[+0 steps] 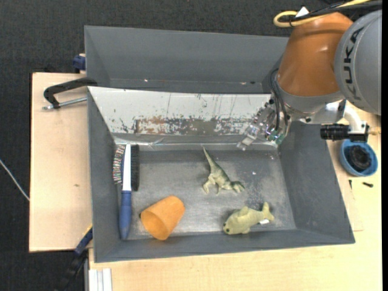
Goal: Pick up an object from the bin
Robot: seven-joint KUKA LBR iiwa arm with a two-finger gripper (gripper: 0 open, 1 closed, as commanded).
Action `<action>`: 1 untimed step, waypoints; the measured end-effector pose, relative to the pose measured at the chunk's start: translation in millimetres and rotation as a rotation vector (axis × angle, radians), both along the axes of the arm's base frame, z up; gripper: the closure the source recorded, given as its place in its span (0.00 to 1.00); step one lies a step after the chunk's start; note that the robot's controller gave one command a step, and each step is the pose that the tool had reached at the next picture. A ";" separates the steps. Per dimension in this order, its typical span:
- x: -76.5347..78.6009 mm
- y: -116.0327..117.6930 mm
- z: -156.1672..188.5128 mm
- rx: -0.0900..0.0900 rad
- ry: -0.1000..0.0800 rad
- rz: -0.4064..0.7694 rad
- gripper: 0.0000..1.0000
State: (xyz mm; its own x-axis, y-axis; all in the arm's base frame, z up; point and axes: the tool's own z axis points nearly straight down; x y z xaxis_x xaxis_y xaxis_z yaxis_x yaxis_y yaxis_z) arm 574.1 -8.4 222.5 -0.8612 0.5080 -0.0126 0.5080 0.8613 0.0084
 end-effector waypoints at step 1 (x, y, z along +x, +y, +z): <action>-20.5 4.4 -58.4 0.002 0.020 -0.206 1.00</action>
Offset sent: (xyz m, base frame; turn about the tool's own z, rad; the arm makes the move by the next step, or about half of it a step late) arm -0.0201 0.0034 -0.0575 0.2077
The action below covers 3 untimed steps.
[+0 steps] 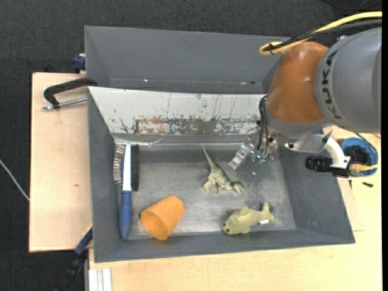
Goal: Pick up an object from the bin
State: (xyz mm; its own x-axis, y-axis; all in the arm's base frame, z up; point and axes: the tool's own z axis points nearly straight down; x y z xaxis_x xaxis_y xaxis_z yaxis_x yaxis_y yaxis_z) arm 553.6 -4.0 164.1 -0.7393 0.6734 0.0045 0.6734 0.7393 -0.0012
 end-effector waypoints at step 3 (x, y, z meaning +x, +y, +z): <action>-42.1 24.6 -54.9 0.000 -0.005 0.530 0.00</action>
Offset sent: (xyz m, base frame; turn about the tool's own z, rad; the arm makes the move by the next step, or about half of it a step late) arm -0.0125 0.0201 0.0512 -0.3325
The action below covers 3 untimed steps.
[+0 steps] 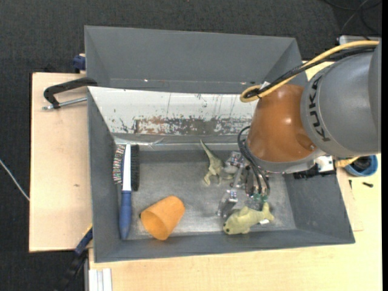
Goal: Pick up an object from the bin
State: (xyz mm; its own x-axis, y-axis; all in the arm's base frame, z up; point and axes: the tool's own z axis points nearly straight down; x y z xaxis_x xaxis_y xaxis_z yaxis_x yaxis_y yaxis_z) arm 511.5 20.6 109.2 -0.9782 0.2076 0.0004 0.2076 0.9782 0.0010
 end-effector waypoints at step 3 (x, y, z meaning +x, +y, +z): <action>-12.0 -164.9 -32.2 0.005 -0.019 0.346 0.00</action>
Offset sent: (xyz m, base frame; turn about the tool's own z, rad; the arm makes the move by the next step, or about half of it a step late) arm -0.0107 -0.0531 0.0112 -0.0513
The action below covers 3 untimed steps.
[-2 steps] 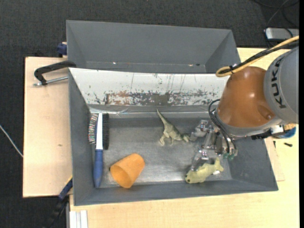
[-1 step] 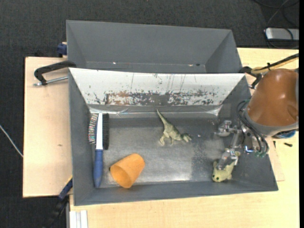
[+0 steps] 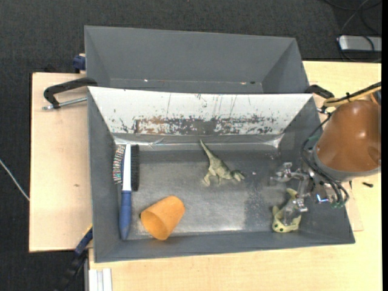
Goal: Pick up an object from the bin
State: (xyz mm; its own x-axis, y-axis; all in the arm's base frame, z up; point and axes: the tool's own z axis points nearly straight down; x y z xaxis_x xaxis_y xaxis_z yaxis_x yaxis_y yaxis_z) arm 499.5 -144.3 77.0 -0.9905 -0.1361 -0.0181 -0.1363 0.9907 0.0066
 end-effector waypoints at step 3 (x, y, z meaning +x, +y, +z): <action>8.3 -0.1 9.9 -0.011 0.015 0.464 1.00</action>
Offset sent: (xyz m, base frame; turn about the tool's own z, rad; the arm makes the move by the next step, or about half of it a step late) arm 0.0232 -0.0044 0.0771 -0.1371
